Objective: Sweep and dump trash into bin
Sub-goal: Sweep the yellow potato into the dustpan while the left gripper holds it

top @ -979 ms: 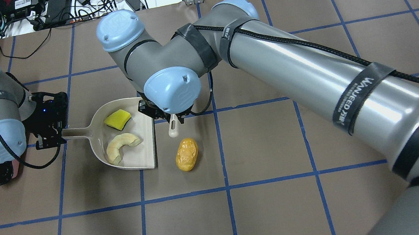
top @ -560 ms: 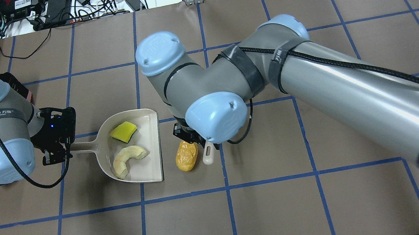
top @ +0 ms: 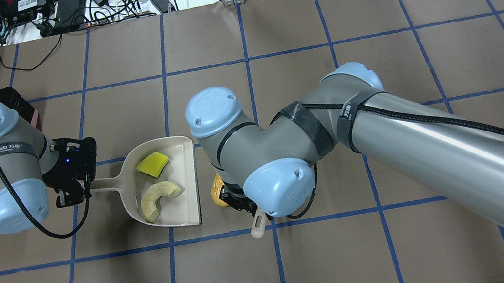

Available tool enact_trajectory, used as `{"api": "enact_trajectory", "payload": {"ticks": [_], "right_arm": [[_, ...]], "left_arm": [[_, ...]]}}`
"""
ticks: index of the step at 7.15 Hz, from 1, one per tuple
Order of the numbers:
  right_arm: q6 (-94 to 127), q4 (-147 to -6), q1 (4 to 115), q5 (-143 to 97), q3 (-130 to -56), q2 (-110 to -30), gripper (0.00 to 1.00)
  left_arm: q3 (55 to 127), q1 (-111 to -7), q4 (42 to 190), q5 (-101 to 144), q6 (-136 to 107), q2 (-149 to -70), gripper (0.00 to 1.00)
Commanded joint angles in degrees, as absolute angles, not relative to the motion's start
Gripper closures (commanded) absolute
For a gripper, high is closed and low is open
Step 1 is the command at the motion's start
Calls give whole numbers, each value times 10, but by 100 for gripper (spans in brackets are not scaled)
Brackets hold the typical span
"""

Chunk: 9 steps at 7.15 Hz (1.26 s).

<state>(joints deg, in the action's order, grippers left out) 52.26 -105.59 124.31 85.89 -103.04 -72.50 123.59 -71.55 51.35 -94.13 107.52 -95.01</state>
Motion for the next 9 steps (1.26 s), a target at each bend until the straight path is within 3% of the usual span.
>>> {"api": "enact_trajectory", "payload": {"ticks": [1, 6, 9], "right_arm": [[588, -1147, 1293, 843, -1027, -672, 99], [559, -1179, 1311, 780, -832, -546, 98], [547, -1169, 1312, 788, -810, -532, 98]], "left_arm": [[1237, -715, 513, -941, 1076, -950, 100], [1237, -715, 513, -940, 1074, -950, 100], [1232, -701, 510, -928, 1082, -950, 100]]}}
